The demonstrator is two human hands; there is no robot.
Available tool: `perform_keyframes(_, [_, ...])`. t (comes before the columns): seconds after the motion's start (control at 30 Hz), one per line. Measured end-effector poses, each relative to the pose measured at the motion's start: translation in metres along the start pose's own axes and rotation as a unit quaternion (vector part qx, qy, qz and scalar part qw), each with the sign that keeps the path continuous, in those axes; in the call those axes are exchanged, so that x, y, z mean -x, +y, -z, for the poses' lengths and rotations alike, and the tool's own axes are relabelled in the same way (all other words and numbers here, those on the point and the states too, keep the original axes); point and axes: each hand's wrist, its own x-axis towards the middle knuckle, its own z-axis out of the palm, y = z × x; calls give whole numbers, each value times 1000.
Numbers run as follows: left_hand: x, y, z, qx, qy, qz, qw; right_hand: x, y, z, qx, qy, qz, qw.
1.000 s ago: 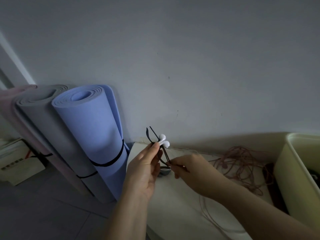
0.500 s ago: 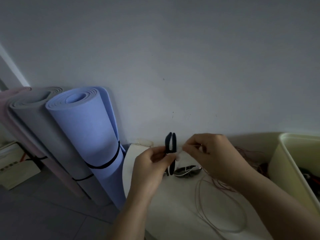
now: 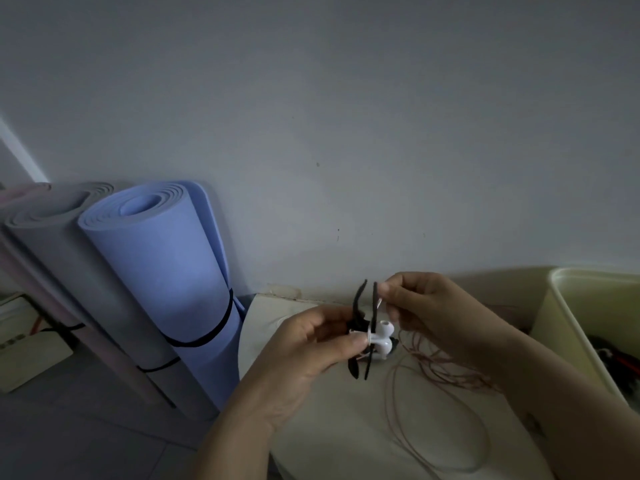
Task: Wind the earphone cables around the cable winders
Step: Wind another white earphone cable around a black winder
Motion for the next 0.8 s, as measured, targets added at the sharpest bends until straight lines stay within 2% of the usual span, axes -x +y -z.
perform_keyframes(0.07, [0, 0, 0, 86, -5, -2, 996, -3, 11, -9, -39, -29, -24, 999])
perform_keyframes(0.17, [1, 4, 0, 137, -2, -7, 991, -7, 16, -23, -38, -31, -25, 998])
perform_keyframes(0.3, [-1, 4, 1, 193, 61, 1, 979, -10, 20, -39, 29, 28, -19, 999])
perform_keyframes(0.43, [-3, 4, -1, 279, 139, -7, 950, -8, 19, -51, 118, 18, -3, 993])
perform_keyframes(0.6, [-8, -3, 8, 274, 243, 12, 930, -4, 21, -54, 265, -52, 30, 962])
perform_keyframes(0.8, [-12, -8, 9, 145, 284, 23, 948, 2, 12, -56, 356, -63, 59, 930])
